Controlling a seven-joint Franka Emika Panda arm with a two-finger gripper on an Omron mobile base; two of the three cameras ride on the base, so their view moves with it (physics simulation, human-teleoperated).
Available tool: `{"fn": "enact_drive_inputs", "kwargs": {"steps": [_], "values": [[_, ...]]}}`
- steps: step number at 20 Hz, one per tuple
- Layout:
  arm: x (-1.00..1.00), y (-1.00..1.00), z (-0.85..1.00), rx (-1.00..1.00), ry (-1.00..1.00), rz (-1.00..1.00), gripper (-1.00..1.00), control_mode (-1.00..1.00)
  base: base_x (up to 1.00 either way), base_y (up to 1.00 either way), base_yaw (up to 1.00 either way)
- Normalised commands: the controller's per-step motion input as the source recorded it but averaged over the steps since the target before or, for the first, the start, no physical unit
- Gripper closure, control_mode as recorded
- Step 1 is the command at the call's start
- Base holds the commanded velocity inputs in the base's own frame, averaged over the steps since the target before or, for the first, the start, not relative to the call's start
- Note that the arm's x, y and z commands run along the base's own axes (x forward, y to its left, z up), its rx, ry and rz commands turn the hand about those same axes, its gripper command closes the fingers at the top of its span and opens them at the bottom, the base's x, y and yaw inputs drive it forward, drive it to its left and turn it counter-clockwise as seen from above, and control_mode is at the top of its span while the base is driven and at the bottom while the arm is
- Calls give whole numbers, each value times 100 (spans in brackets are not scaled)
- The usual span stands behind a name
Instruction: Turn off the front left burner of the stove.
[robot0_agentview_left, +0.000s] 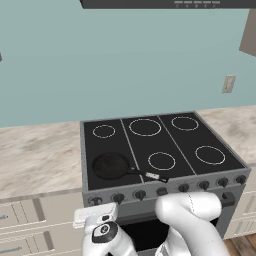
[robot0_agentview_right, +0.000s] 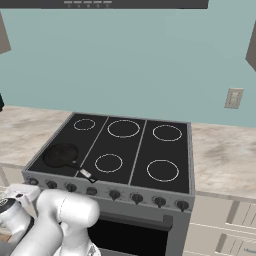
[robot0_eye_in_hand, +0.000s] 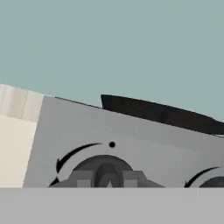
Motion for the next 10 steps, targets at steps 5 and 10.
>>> {"fn": "enact_drive_inputs", "kwargs": {"steps": [5,10], "values": [[9,-20,50,38,-1,-10,100,-100,0,0,0],[1,-27,42,39,0,-9,100,-100,0,0,0]]}}
